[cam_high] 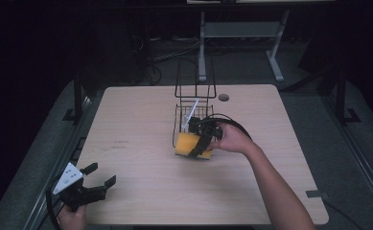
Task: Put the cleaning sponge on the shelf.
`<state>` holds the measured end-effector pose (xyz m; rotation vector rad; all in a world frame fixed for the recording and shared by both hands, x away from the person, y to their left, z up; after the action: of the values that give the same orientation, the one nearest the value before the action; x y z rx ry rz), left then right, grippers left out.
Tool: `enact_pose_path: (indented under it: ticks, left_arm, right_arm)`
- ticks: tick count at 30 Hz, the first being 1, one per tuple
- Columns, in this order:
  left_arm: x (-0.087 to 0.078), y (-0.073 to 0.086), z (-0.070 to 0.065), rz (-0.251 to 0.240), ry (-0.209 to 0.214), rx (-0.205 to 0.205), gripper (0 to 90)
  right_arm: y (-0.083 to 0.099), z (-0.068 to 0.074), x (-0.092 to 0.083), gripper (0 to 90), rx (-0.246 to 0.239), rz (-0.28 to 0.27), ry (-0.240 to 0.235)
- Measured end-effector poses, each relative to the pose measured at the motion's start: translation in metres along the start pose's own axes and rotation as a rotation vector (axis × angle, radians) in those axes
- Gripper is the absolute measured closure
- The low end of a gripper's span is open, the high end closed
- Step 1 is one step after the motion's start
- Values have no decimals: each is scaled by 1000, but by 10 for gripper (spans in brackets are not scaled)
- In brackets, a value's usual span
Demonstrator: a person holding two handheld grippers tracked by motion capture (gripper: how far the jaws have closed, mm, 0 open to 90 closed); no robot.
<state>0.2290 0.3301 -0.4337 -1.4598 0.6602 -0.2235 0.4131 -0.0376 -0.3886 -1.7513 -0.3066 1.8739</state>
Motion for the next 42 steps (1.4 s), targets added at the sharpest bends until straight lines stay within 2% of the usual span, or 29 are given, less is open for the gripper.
enact_pose_path:
  ticks: [5,7,9,16,23,28,34,37,40,42]
  left_arm:
    - [0,0,-1,-6,-1,-6,134]
    - [0,0,-1,-6,-3,-5,134]
    - [0,0,-1,-6,-2,-7,134]
    - [0,0,1,-1,0,-6,134]
    - [-1,0,0,-3,-1,-7,134]
    - [-1,0,1,-3,-5,-11,134]
    - [-2,1,2,-7,-6,-18,134]
    - [-2,0,2,-11,-5,-14,134]
    - [-1,-1,0,-8,0,-6,134]
    - [-1,-1,-1,-9,0,-6,134]
  right_arm:
    - [-5,-4,0,209,-4,22,7]
    - [-6,-7,0,209,3,5,-10]
    - [-6,-9,0,209,4,5,-7]
    - [-11,-16,0,209,10,36,-1]
    - [-8,-23,5,209,32,29,-18]
    - [-6,-32,0,209,55,16,-21]
    - [-10,-38,-2,209,57,34,-10]
    - [-11,-43,-3,209,66,18,-19]
    - [-12,-46,0,209,59,57,-2]
    - [-15,-48,1,210,53,62,0]
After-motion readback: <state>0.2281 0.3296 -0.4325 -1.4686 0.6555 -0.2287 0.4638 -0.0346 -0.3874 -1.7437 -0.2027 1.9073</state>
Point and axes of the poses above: each handheld gripper's, and its own axes: x roughly forward along the jaws, y roughly out of its underside, z roughly to its left, the point moved 1 cm from there along x, roughly forward along the jaws, and after that the axes turned 9 degrees about -z, right-handed, at the moved point
